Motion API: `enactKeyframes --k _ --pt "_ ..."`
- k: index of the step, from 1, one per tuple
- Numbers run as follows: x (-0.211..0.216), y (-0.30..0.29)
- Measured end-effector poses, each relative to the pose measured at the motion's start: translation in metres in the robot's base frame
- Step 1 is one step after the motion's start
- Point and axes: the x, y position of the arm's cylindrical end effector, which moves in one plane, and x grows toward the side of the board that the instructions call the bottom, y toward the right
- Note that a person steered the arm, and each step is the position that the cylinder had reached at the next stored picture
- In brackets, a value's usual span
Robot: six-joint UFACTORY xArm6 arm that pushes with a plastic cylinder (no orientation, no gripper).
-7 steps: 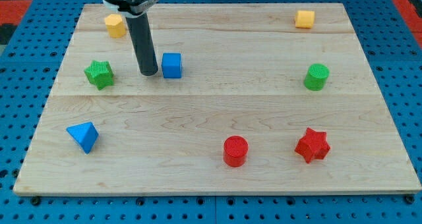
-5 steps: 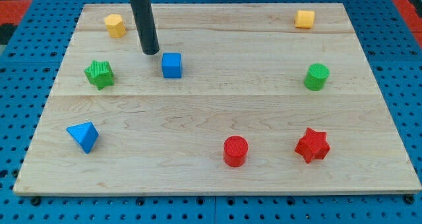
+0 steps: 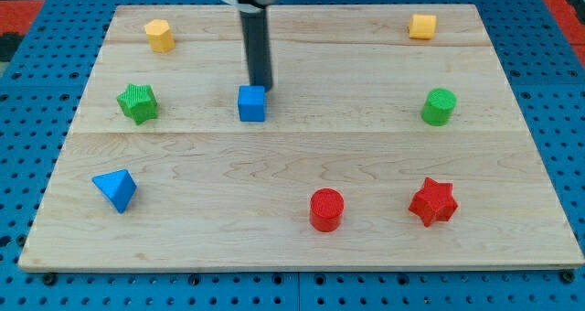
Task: Push the blue cube closer to the blue triangle
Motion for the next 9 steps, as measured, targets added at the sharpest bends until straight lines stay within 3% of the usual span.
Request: enactKeyframes --k 1,2,4,5,7,9 --pt "0.07 0.0" --pt "0.094 -0.008" --pt "0.065 -0.026" --pt "0.065 -0.08" --pt "0.055 -0.114" --pt "0.108 -0.121"
